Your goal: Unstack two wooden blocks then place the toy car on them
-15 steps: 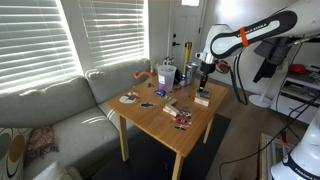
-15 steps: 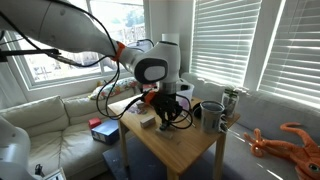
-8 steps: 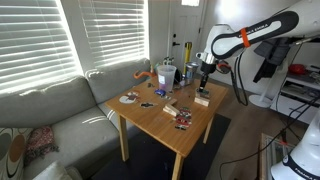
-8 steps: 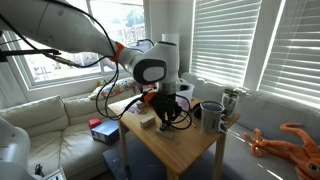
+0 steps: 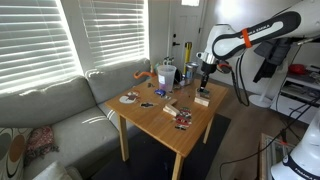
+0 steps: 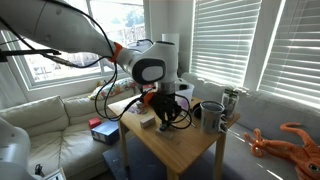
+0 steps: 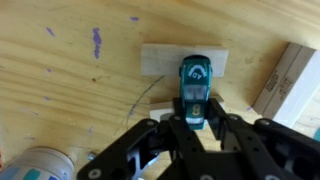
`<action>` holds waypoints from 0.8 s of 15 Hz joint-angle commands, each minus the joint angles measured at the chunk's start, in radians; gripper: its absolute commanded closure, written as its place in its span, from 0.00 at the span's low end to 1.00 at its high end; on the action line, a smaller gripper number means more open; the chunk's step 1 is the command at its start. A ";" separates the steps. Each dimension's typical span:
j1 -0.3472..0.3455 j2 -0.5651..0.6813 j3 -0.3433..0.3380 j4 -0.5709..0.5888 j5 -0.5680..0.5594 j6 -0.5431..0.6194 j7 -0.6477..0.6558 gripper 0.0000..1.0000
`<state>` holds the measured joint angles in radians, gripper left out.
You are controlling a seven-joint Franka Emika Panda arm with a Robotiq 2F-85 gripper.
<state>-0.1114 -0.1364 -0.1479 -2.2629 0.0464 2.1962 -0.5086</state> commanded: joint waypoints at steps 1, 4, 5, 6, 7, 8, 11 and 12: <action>0.003 -0.065 0.002 -0.058 -0.022 0.019 0.056 0.93; 0.003 -0.076 0.002 -0.073 -0.029 0.024 0.081 0.93; 0.003 -0.080 0.001 -0.078 -0.030 0.030 0.083 0.93; 0.004 -0.082 0.001 -0.082 -0.032 0.036 0.085 0.93; 0.005 -0.082 0.001 -0.084 -0.034 0.043 0.085 0.93; 0.005 -0.082 0.002 -0.085 -0.038 0.051 0.087 0.93; 0.008 -0.079 0.001 -0.091 -0.040 0.080 0.081 0.93; 0.010 -0.077 0.002 -0.093 -0.038 0.087 0.080 0.93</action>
<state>-0.1103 -0.1856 -0.1476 -2.3247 0.0289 2.2484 -0.4529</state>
